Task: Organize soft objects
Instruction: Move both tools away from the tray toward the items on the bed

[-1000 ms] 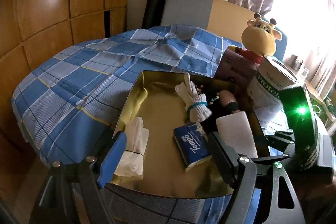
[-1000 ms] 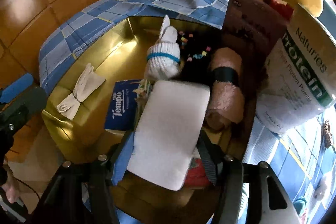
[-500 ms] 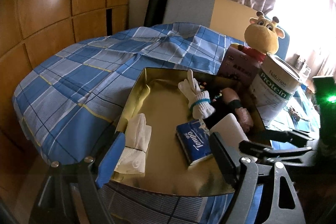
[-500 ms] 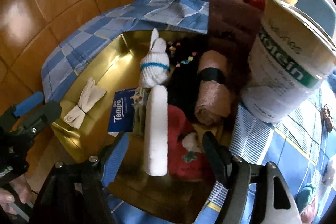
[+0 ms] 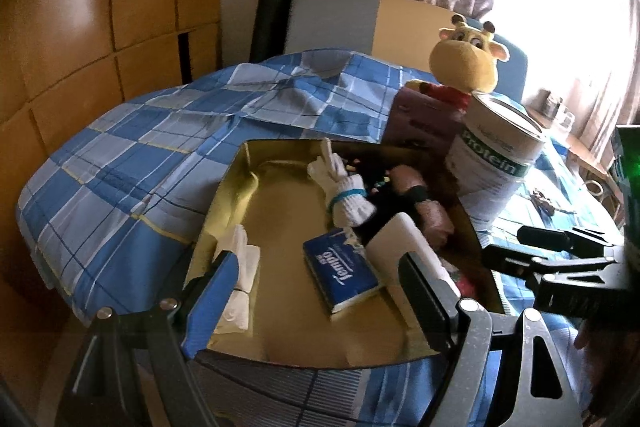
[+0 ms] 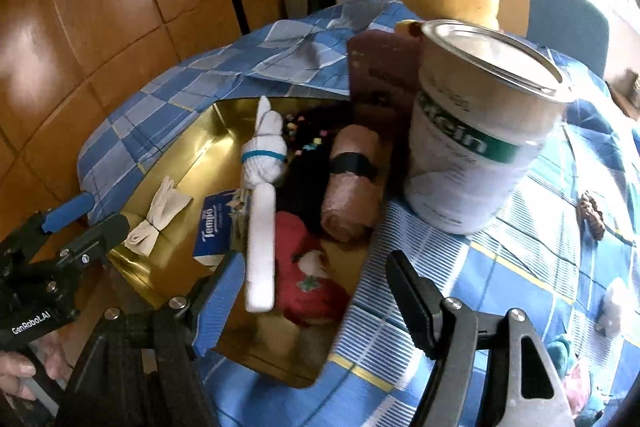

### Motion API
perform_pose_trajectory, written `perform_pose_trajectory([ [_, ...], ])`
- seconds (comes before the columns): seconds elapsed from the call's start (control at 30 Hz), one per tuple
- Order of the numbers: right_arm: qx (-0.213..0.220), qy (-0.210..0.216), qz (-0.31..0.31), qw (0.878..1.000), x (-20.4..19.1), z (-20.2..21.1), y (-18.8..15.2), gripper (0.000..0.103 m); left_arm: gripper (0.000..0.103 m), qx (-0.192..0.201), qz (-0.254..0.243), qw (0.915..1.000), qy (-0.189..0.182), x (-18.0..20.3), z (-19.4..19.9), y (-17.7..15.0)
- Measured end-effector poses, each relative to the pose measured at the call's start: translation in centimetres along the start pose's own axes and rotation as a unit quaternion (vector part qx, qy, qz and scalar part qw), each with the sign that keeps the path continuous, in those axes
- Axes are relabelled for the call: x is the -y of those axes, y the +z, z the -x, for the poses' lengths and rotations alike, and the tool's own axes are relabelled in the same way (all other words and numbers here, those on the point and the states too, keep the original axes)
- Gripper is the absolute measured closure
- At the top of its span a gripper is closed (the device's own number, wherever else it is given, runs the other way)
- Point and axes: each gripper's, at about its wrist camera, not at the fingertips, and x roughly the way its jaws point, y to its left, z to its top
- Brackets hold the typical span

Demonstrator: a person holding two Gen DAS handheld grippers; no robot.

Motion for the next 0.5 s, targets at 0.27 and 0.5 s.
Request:
perform_pose_trajectory([
  [0.27,0.023,-0.025,-0.036,0.999,3.7,2.4,-0.9,0.029,0.020,0.002,-0.027,0.9995,-0.015,2.0,0.4,-0.2],
  [0.5,0.050,-0.063,-0.080,0.994,9.0,5.5,-1.3,0.029,0.020,0.000,-0.052,0.9981,-0.032,3.9,0.6,-0.3],
])
